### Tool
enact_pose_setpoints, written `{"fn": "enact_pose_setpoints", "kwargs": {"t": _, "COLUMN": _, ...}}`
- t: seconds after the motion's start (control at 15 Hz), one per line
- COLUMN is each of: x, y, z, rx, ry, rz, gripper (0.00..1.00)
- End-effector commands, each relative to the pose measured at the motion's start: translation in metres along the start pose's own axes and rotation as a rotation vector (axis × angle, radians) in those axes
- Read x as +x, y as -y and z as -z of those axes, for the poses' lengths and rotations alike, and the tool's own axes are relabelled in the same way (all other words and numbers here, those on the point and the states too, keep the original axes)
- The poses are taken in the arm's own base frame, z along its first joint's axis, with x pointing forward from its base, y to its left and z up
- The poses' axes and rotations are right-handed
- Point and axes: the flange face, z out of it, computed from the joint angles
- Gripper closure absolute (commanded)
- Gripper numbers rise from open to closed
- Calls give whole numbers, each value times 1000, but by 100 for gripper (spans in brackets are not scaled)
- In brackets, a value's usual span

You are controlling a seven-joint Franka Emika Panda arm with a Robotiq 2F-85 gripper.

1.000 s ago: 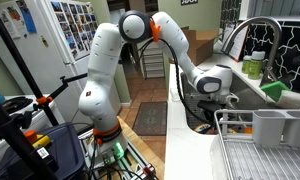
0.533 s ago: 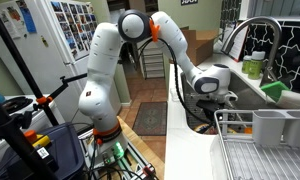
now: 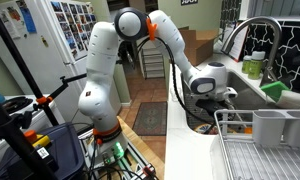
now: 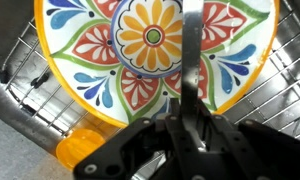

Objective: Remove the black and silver serving spoon from the sink and put it in the drying rack

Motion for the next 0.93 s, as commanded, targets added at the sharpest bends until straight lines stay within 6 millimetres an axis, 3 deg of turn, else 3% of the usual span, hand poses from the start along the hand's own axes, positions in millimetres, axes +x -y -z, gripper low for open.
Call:
{"fn": "enact_pose_setpoints", "kwargs": {"t": 0.0, "x": -12, "y": -4, "z": 24, "rx": 28, "ry": -60, "rz": -48, "gripper": 95}}
{"fn": "enact_pose_setpoints", "kwargs": {"t": 0.27, "x": -15, "y": -7, "z": 39, "rx": 52, "ry": -101, "rz": -77, "gripper": 95}}
{"fn": "enact_pose_setpoints", "kwargs": {"t": 0.87, "x": -22, "y": -14, "z": 116, "rx": -1, "ry": -187, "rz": -85, "gripper": 95}}
